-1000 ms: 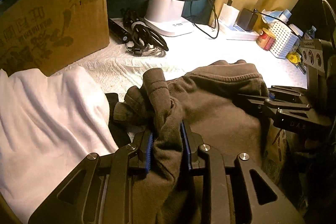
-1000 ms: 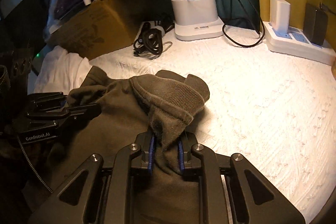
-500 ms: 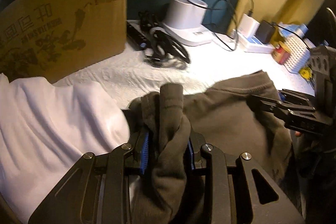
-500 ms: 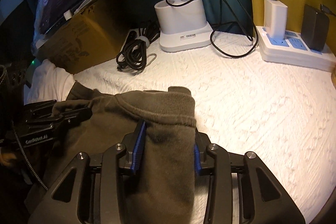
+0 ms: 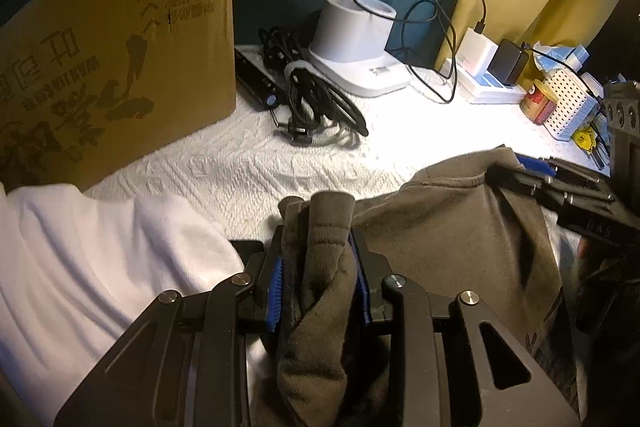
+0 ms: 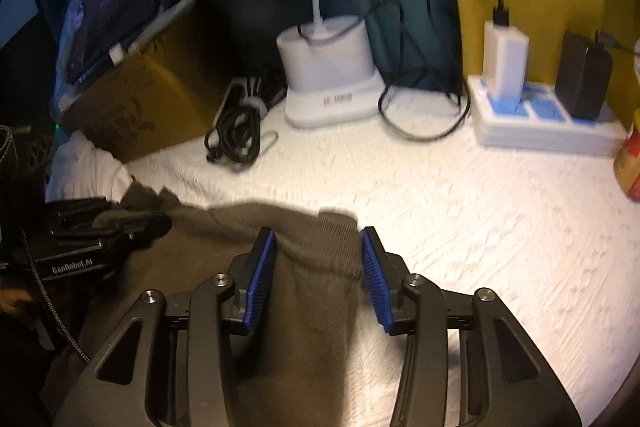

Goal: Fold small clothes
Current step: 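Open both grippers and release the shirt on the cloth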

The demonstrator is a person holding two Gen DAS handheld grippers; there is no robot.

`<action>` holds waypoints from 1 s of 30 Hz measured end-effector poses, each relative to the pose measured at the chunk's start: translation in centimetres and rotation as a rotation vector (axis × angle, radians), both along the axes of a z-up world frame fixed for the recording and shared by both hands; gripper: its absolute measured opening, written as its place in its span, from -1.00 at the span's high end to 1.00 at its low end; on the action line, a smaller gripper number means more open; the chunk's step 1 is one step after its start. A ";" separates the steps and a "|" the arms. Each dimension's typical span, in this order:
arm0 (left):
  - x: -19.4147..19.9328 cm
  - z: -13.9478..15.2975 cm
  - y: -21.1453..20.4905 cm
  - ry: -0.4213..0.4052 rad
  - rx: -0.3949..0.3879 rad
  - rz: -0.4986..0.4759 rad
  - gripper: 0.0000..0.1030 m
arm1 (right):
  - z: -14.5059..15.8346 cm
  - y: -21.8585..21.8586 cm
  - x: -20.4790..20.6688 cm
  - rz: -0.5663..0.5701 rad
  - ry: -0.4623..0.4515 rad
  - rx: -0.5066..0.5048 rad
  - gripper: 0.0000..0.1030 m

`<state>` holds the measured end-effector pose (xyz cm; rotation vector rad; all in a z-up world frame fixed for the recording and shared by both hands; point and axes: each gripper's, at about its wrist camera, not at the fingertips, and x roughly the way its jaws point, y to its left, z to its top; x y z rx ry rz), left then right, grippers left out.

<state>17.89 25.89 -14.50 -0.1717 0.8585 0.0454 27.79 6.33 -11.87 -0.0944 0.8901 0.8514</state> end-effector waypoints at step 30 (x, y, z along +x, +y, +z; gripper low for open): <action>-1.4 1.8 1.3 -0.015 -0.010 0.060 0.25 | -1.7 0.2 2.0 -0.094 -0.014 -0.146 -0.20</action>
